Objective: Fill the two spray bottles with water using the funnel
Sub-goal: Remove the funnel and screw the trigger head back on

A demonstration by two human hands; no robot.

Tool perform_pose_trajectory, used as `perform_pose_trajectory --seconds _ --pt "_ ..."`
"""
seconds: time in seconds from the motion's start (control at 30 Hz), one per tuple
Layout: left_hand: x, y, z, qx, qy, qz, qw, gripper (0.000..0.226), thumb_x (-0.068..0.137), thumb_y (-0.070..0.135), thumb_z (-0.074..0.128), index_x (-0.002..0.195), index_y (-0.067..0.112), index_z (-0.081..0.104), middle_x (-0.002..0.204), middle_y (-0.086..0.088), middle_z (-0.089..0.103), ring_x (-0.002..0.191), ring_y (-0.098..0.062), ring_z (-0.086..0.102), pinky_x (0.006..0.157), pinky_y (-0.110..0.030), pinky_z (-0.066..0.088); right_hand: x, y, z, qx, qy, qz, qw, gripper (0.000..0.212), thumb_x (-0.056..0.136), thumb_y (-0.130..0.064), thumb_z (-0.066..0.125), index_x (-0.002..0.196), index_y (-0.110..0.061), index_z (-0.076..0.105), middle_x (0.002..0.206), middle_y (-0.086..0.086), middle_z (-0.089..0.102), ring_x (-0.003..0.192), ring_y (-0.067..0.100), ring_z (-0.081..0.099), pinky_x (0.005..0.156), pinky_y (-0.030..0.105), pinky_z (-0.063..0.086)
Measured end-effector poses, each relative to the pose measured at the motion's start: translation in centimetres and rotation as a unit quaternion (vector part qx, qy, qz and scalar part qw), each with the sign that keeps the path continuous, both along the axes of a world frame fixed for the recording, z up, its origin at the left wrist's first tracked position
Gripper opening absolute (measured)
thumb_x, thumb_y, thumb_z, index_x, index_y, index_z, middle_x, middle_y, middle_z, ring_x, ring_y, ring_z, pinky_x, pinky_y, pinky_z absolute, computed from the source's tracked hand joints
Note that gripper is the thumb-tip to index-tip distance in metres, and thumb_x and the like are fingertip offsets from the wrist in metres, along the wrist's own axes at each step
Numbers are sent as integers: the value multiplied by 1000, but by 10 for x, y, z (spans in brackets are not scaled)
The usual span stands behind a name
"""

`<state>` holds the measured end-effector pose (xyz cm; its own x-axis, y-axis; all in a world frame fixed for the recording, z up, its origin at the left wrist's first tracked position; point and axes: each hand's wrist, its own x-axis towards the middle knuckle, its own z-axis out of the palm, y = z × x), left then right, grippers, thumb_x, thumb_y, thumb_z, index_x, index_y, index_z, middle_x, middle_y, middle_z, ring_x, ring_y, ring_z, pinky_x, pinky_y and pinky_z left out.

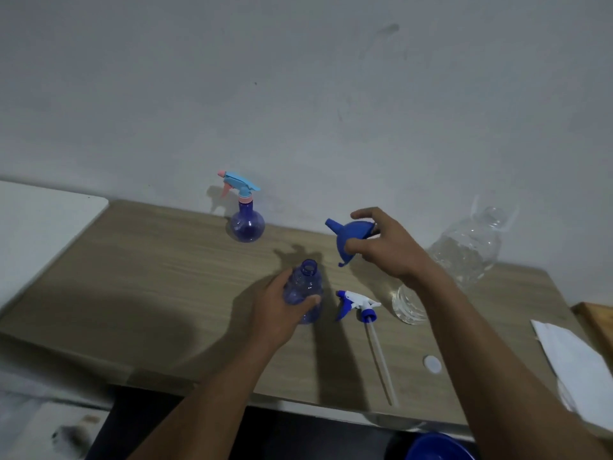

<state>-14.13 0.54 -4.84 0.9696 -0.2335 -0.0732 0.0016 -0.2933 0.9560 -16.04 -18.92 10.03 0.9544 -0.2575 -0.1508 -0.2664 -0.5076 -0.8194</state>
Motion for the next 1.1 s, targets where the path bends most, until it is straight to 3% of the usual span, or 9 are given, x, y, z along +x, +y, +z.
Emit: perform_pose_trajectory --seconds 0.07,0.23,0.37,0.47,0.57,0.8,0.93,1.03,1.1 --pt "3 0 -6 -13 -1 2 1000 58 74 29 88 126 30 64 110 11 72 100 -6 68 84 -23 55 5 0 -30 41 -13 -48 998 47 76 -17 80 117 -21 58 105 0 57 82 14 58 70 27 51" --pt "3 -2 -15 -26 -28 16 999 62 73 26 89 130 27 63 115 9 72 105 -4 68 90 -24 54 23 1 -108 75 -38 -124 989 53 73 -23 86 114 -20 52 109 -1 58 89 13 61 66 22 50" --pt "3 -1 -12 -39 -30 13 999 59 73 22 88 127 26 65 112 10 73 102 -2 68 87 -22 56 38 -1 -144 10 -21 -105 994 57 78 -26 81 123 -22 46 118 2 58 98 21 62 86 44 57" --pt "1 -1 -8 -38 -38 14 998 57 74 18 88 126 22 66 110 9 73 99 2 68 82 -12 53 47 -5 -155 -55 35 -82 994 69 83 -27 76 143 -18 42 132 7 57 114 26 59 98 42 51" --pt "1 -2 -9 -44 -33 21 998 57 73 14 89 126 20 66 109 10 72 98 4 67 79 -8 51 51 -6 -159 -99 65 -79 990 71 84 -29 77 146 -15 43 134 10 59 118 29 58 96 39 48" --pt "2 -1 -8 -24 -45 14 999 59 73 21 90 126 25 65 111 15 70 101 7 64 80 -8 50 45 -11 -153 -81 93 -58 991 83 81 -30 81 150 -16 38 141 9 56 127 30 55 102 42 46" --pt "0 -2 -8 -7 -45 19 999 60 73 26 89 128 28 64 111 16 69 102 2 65 80 -11 52 28 -22 -140 -193 134 8 972 31 84 -8 64 115 -8 62 99 11 69 95 32 66 79 38 55" --pt "-1 -2 -6 -5 -39 18 999 59 75 22 88 128 29 62 110 19 67 101 11 62 78 -5 49 9 -27 -145 -273 214 95 933 17 84 -18 64 101 -15 62 98 8 66 95 28 65 72 34 50" --pt "-2 -1 -5 -2 -44 14 999 58 75 20 88 127 29 61 110 20 65 100 17 59 77 -1 47 -1 -33 -157 -323 213 132 913 14 82 -26 64 90 -27 53 96 3 63 95 27 64 71 31 43"
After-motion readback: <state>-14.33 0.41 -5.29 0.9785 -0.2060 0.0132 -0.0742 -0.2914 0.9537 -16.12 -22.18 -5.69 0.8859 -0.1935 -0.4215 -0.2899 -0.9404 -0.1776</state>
